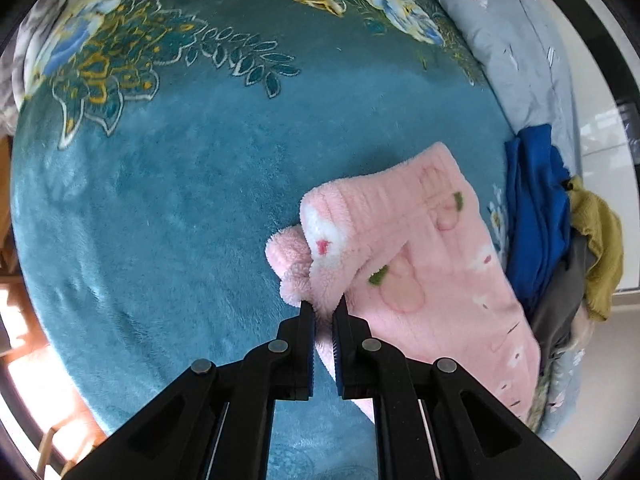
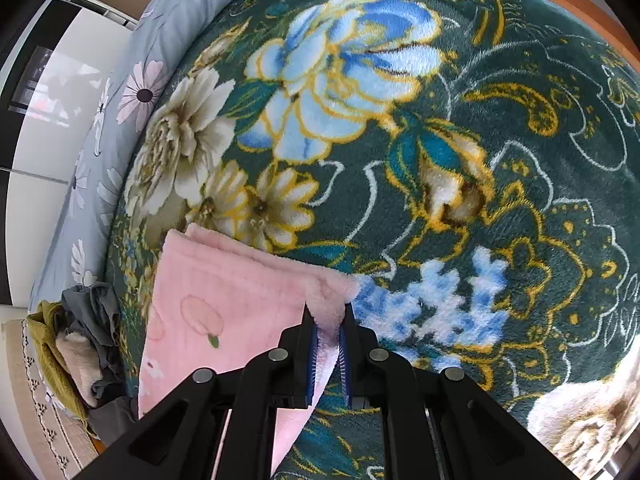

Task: Fold clothes

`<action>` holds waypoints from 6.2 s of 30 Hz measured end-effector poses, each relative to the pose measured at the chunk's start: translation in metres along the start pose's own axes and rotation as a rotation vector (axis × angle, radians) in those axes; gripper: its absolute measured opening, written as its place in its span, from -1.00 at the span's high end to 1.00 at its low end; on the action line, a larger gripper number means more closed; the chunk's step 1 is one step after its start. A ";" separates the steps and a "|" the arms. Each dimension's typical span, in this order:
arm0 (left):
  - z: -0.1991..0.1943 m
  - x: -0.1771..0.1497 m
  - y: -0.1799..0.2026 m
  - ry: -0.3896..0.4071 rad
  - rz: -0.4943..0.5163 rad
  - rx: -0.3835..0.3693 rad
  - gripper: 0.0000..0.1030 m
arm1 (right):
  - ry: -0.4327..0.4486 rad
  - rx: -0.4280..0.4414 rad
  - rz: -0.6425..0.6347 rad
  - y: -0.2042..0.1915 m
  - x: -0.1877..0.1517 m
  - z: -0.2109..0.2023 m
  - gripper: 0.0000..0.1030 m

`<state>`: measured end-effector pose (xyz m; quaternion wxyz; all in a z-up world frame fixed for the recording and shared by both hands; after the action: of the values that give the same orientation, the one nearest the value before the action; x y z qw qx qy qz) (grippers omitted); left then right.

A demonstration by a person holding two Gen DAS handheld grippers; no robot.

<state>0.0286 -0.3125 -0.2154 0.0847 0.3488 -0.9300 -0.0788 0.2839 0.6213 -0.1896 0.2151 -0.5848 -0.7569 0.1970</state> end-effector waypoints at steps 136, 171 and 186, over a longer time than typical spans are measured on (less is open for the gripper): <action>0.043 -0.187 0.269 -0.112 0.379 -0.227 0.76 | -0.540 0.268 -0.859 -0.285 -0.257 0.129 0.08; 0.057 -0.201 0.285 -0.191 0.505 -0.257 0.34 | -0.706 0.042 -0.970 -0.190 -0.282 0.127 0.05; 0.046 -0.201 0.274 -0.206 0.476 -0.303 0.34 | -0.579 0.044 -1.096 -0.245 -0.288 0.095 0.03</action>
<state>-0.0062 0.0287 -0.2246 0.0569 0.0943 -0.9671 -0.2294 0.0996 0.2791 -0.1611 0.0828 -0.0290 -0.9706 0.2243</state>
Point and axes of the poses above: each gripper's, at about its wrist camera, not at the fingertips, and z roughly the way its jaws point, y to its right, x to its top, the point moved 8 cm from there along z, roughly the way its jaws point, and after that the axes turned 10 degrees about x, right-handed, at the moved point
